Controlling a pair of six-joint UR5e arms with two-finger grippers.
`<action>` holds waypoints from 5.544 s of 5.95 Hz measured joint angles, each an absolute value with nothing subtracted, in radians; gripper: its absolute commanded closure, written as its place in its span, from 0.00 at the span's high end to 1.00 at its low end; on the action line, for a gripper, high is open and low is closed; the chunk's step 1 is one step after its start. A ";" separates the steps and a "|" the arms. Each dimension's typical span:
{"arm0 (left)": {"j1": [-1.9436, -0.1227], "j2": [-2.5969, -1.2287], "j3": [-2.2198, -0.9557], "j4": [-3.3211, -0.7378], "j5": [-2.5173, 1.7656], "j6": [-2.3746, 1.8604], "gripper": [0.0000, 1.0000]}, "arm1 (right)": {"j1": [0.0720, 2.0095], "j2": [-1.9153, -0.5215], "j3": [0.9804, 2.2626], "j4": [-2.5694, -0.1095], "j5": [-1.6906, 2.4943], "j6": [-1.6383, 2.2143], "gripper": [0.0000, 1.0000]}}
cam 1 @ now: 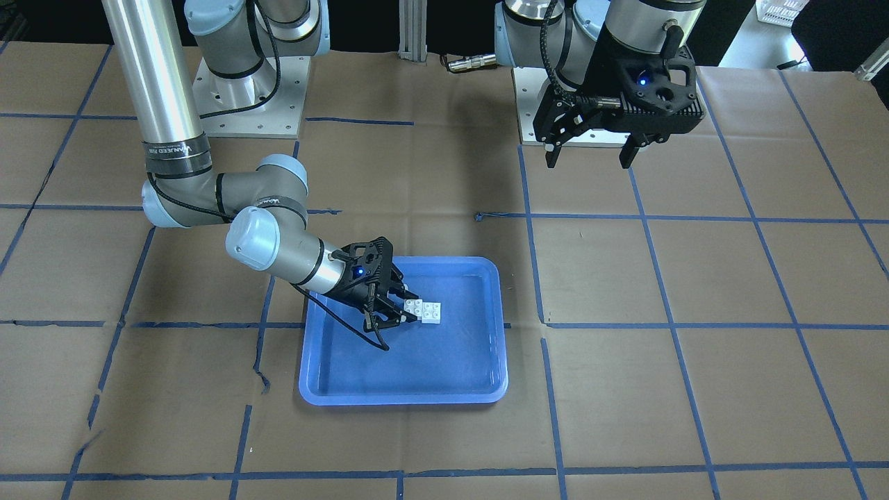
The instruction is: Assemble white blocks and place on blue tray
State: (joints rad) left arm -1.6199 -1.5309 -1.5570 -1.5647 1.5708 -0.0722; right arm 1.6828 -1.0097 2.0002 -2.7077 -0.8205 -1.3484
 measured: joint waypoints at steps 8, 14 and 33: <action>-1.620 -1.531 -1.557 -1.565 1.570 -0.072 1.00 | 1.682 -1.006 1.994 -2.711 -0.822 -1.347 0.39; -1.620 -1.531 -1.559 -1.565 1.569 -0.071 1.00 | 1.681 -1.002 1.992 -2.711 -0.822 -1.332 0.78; -1.621 -1.529 -1.559 -1.565 1.570 -0.069 1.00 | 1.547 -1.581 1.549 -1.463 -1.529 0.081 1.00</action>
